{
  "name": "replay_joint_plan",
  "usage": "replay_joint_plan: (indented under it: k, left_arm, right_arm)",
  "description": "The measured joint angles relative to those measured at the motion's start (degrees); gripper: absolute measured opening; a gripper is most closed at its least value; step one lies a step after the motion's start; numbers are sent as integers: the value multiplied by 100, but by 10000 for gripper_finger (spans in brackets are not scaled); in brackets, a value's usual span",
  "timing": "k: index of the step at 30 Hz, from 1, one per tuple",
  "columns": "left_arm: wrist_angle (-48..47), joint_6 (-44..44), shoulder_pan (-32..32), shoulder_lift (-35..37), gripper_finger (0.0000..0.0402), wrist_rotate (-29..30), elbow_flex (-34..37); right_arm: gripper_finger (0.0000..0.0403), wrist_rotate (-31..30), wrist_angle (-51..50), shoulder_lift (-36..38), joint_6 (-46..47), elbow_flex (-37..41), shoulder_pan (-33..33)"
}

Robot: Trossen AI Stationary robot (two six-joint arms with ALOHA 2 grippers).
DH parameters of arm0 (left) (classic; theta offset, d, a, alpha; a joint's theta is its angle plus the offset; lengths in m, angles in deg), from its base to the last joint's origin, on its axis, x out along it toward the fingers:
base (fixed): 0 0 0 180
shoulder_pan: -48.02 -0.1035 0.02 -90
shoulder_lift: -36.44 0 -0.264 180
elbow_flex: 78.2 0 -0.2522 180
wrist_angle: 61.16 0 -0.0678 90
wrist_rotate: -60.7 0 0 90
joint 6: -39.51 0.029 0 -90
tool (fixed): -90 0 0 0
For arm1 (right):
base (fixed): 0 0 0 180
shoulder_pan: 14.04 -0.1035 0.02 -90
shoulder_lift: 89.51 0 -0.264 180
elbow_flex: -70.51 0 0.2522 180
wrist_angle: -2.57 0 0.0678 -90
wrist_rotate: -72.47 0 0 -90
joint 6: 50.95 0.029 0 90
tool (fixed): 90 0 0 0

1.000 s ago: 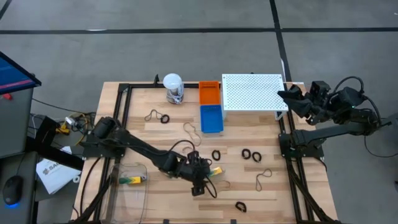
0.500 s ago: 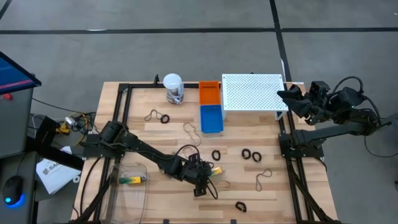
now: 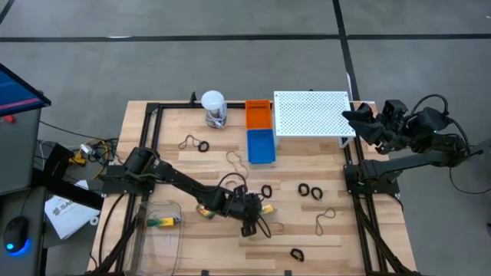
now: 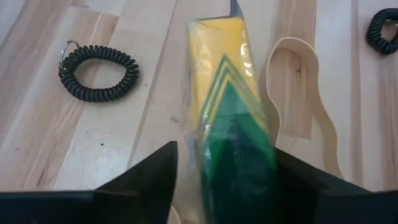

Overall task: Pick & Place Office Desk Supplies
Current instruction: Put the box of crayons into the transparent bin

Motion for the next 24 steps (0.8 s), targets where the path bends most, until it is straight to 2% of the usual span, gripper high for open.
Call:
replay_joint_plan:
  k: [7,10,13,17,24]
  left_arm:
    - [-2,75,-227,60,103,-487,0]
    - [-90,296,-348,177,81,-757,7]
    - [-300,467,-492,421,83,-1048,5]
    - [-846,962,-644,926,106,-1230,4]
    - [-2913,1207,-743,2021,91,-1557,-2]
  right_arm:
    - [224,-14,5,11,-35,0,57]
    - [224,-13,11,11,-35,0,116]
    - [224,-11,52,11,-35,0,136]
    - [224,-11,105,11,-35,-2,136]
    - [224,-15,287,11,-207,-2,152]
